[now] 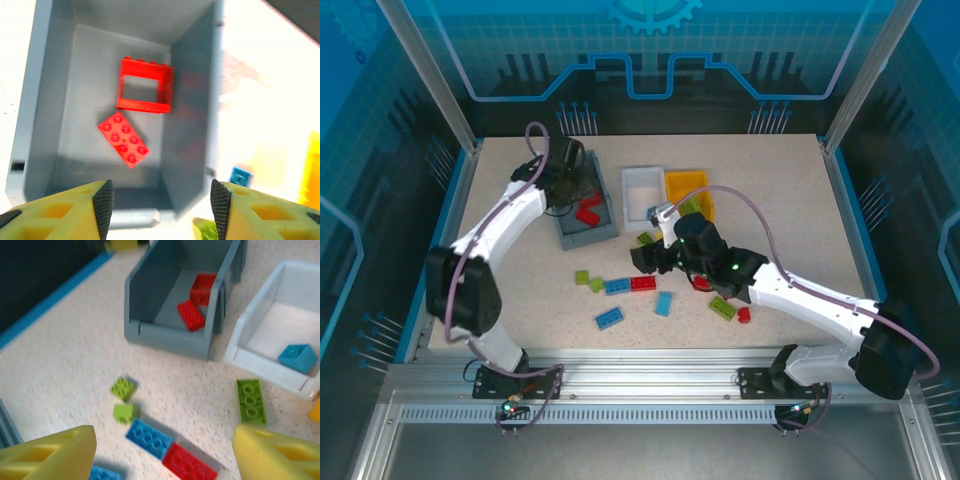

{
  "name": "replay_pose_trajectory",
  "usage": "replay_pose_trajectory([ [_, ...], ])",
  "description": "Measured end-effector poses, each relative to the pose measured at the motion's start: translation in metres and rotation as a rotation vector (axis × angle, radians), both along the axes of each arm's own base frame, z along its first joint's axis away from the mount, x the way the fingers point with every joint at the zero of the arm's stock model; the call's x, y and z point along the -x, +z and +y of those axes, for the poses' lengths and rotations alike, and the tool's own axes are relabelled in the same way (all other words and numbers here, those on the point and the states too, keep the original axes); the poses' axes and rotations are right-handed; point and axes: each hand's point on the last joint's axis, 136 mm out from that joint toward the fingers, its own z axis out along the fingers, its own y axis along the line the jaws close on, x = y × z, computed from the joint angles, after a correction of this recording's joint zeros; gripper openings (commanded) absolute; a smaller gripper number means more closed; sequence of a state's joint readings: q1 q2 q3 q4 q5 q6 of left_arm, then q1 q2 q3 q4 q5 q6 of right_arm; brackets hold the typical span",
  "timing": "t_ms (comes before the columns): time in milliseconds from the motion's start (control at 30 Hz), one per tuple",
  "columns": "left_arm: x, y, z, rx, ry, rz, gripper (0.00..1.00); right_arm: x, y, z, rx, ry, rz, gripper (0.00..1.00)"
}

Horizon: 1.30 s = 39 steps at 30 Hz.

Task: Sort the legos into containers by color

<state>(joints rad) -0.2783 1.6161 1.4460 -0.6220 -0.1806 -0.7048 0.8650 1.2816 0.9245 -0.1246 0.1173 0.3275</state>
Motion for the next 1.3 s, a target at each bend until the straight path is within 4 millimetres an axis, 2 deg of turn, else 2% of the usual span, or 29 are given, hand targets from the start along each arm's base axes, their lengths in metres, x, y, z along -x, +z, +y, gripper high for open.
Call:
replay_pose_trajectory([
  [100,0.034,0.045,-0.030,0.052,-0.106,-0.108,0.57,0.011,-0.028,-0.001,0.118,0.085,0.026,0.74],
  [200,0.078,0.070,-0.057,0.112,-0.220,-0.176,0.57,0.022,-0.050,0.002,0.230,0.190,0.047,0.75],
  [267,0.108,0.074,-0.061,0.152,-0.271,-0.197,0.57,0.030,-0.062,0.012,0.302,0.276,0.051,0.76],
  [400,0.152,0.063,-0.052,0.216,-0.304,-0.211,0.60,0.036,-0.087,0.035,0.423,0.422,0.054,0.77],
  [467,0.171,0.059,-0.048,0.245,-0.320,-0.221,0.64,0.032,-0.103,0.044,0.485,0.474,0.058,0.77],
  [600,0.199,0.059,-0.039,0.287,-0.335,-0.245,0.64,0.018,-0.132,0.056,0.592,0.531,0.066,0.77],
  [800,0.223,0.061,-0.027,0.315,-0.332,-0.272,0.64,0.005,-0.156,0.072,0.684,0.589,0.054,0.76],
  [900,0.224,0.057,-0.026,0.320,-0.322,-0.257,0.64,0.005,-0.166,0.078,0.708,0.613,0.058,0.74],
  [1067,0.224,0.057,-0.027,0.322,-0.320,-0.254,0.63,0.004,-0.183,0.076,0.751,0.628,0.080,0.66],
  [1167,0.224,0.057,-0.026,0.322,-0.319,-0.255,0.63,0.004,-0.184,0.077,0.751,0.631,0.086,0.59],
  [1300,0.224,0.057,-0.026,0.320,-0.317,-0.256,0.63,0.001,-0.184,0.079,0.751,0.621,0.078,0.41],
])
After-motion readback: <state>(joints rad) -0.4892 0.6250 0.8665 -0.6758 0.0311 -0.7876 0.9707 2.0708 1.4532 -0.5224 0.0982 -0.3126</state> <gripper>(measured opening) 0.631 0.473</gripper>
